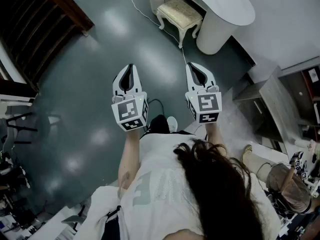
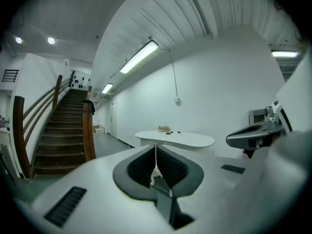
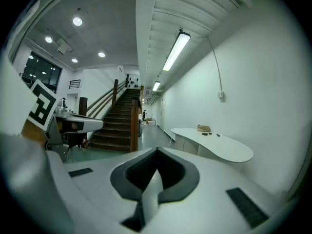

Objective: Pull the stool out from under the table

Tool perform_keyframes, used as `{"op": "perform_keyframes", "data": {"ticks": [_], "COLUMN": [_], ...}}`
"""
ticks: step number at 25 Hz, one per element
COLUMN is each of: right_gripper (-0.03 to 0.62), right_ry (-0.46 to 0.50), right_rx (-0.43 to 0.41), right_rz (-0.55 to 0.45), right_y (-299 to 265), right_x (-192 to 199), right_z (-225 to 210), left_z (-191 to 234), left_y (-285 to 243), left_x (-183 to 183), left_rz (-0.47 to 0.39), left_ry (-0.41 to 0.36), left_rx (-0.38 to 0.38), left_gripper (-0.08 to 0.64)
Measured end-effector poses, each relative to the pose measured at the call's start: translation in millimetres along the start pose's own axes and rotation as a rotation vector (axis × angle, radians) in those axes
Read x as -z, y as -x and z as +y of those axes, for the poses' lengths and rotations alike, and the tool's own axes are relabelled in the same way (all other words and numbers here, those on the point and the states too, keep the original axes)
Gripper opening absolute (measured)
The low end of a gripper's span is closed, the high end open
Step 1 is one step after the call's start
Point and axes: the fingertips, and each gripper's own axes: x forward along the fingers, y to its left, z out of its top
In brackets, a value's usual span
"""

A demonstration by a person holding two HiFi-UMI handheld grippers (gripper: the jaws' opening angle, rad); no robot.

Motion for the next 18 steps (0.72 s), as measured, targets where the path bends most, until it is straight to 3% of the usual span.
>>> {"op": "perform_keyframes", "data": {"ticks": [7,11,18], "right_gripper": [0.029,0.029,0.03], "right_ry": [-0.001,-0.081,-0.116], "right_rx": [-0.002,-0.002,0.002], "right_rz": [-0.005,-0.032,-0.031], "right_y": [-1,-3,-6], "right_x": [-3,-3,0], "right_z": [-9,-17,-24], "left_z": [-1,-7,-11], "left_y": [-8,-15,-18], "left_x": [-1,-5,-2], "left_rz": [-0.003,-0.015,-0.01], "left_ry": [0.026,0.028,0.044], "left_rx": [-0.004,0.018,0.023], "left_gripper": [0.032,0.032,0.032]}}
